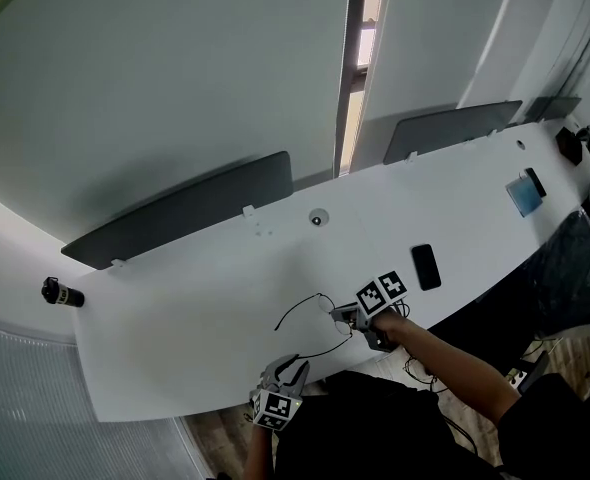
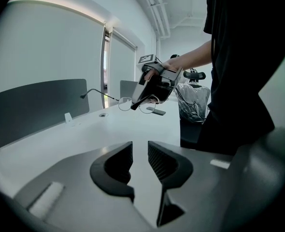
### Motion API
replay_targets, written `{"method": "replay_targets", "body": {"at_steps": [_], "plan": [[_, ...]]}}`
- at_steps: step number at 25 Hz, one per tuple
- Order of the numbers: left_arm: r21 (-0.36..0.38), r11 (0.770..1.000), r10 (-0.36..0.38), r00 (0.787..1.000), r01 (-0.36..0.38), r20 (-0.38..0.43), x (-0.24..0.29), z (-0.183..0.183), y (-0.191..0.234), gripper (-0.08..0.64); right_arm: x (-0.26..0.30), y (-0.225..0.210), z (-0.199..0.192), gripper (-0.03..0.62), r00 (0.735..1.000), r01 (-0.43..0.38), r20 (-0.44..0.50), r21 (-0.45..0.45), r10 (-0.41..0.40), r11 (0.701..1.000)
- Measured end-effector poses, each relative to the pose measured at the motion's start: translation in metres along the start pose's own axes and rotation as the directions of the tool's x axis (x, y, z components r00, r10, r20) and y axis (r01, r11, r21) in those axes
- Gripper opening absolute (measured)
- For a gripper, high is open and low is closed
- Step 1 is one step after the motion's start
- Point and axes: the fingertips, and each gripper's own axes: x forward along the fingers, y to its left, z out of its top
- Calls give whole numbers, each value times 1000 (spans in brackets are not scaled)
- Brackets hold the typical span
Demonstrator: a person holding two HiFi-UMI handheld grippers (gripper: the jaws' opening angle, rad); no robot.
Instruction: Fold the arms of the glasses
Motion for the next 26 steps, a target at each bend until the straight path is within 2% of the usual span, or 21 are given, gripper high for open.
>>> {"method": "replay_targets", "body": {"at_steps": [4, 7, 11, 26], "plan": [[14, 1000, -3, 1000, 2, 15, 10, 3, -6, 103, 0, 4, -8, 20, 1000, -28, -1, -28, 28, 999], [22, 1000, -22, 1000, 22, -2, 21, 3, -16, 101, -11, 4, -5, 20, 1000, -12, 5, -48, 13, 999], [25, 999, -30, 999, 30, -18, 14, 7, -10, 100, -7, 11, 1, 21, 999, -38, 15, -9, 38, 999], [10, 1000, 9, 999, -9, -41, 2, -6, -3, 91, 3, 15, 4, 20, 997, -68, 40, 19, 68, 997]]}}
